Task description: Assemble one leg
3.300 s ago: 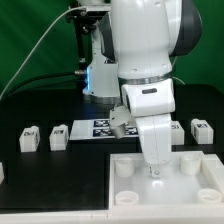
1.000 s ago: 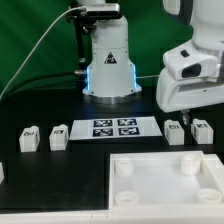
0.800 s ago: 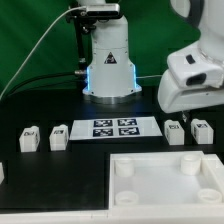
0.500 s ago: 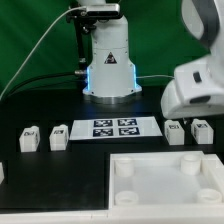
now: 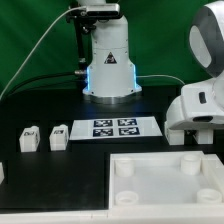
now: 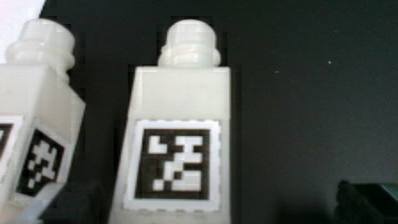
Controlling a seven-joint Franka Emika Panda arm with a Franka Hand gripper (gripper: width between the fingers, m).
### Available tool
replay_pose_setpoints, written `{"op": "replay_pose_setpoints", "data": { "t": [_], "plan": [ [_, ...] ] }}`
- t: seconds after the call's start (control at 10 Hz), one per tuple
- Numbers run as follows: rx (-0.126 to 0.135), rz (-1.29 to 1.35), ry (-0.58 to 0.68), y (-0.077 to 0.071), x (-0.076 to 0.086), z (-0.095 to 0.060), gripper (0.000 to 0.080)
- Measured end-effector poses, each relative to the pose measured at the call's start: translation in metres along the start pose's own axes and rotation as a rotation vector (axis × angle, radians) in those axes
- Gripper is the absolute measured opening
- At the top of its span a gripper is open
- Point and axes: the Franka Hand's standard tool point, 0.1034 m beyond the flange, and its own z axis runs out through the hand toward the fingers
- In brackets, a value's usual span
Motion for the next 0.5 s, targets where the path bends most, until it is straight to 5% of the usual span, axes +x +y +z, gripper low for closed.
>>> {"op": "replay_pose_setpoints", "data": {
  "t": [0.2, 0.3, 0.4, 0.5],
  "plan": [
    [0.0, 0.0, 0.0, 0.0, 0.0, 0.0, 0.0622],
    [0.0, -0.001, 0.0, 0.0, 0.0, 0.0, 0.0443],
    [0.0, -0.001, 0.0, 0.0, 0.0, 0.0, 0.0443],
    [0.0, -0.002, 0.0, -0.0002, -0.0001, 0.0, 0.0289]
  ]
}}
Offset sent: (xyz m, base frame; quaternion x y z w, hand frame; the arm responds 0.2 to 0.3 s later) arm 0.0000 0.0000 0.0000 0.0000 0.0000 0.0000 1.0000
